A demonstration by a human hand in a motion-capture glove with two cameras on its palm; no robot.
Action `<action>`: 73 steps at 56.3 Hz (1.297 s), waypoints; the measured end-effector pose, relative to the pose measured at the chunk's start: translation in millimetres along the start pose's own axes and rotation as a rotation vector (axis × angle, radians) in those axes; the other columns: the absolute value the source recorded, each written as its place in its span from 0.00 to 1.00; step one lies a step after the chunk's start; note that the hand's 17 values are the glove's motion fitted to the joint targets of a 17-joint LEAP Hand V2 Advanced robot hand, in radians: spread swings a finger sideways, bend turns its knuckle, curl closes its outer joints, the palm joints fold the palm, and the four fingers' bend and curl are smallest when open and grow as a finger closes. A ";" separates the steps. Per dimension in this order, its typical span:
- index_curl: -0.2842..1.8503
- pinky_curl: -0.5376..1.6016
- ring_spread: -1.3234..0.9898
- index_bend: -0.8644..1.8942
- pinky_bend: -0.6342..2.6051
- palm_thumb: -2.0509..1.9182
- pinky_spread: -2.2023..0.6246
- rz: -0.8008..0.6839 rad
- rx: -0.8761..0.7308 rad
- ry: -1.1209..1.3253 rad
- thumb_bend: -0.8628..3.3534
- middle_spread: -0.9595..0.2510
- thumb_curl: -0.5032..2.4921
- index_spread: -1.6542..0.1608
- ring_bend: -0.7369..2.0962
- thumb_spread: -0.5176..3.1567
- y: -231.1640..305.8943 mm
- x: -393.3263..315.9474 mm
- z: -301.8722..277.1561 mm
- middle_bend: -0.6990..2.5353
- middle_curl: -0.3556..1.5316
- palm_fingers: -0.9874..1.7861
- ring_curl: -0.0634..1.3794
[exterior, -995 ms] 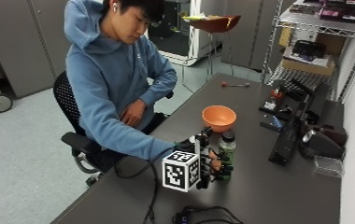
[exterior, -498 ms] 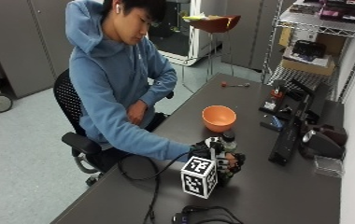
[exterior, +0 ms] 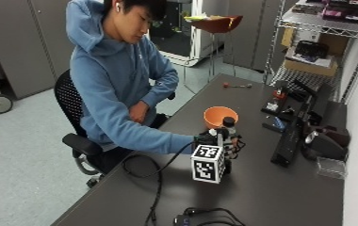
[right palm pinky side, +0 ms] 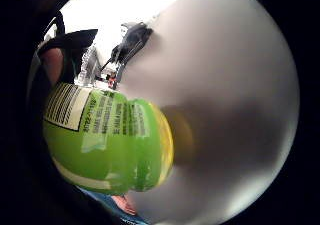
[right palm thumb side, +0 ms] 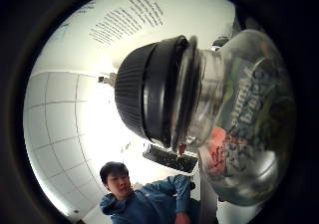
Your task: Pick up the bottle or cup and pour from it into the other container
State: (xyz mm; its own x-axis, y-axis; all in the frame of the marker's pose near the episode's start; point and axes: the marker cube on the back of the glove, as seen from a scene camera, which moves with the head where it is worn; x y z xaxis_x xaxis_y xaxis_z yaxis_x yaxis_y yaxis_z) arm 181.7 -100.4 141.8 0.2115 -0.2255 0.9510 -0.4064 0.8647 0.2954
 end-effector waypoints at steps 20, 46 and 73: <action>0.34 0.43 0.49 0.38 0.27 0.81 0.71 -0.074 -0.127 0.093 0.20 0.73 0.39 0.81 0.43 0.16 -5.0 -48.4 18.2 0.35 0.46 0.78 0.35; 0.36 0.45 0.49 0.37 0.27 0.81 0.69 -0.132 -0.489 0.833 0.20 0.73 0.40 0.81 0.43 0.15 -5.3 -114.8 57.1 0.35 0.47 0.78 0.37; 0.37 0.45 0.49 0.37 0.27 0.81 0.69 -0.099 -0.704 1.505 0.20 0.73 0.41 0.81 0.43 0.14 -5.3 -143.2 115.4 0.35 0.47 0.78 0.38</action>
State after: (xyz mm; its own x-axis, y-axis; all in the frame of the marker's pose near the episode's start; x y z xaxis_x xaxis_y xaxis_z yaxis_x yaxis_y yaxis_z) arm 51.0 -124.5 14.6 0.9914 -0.0435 -0.1237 0.0248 0.9886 -0.1486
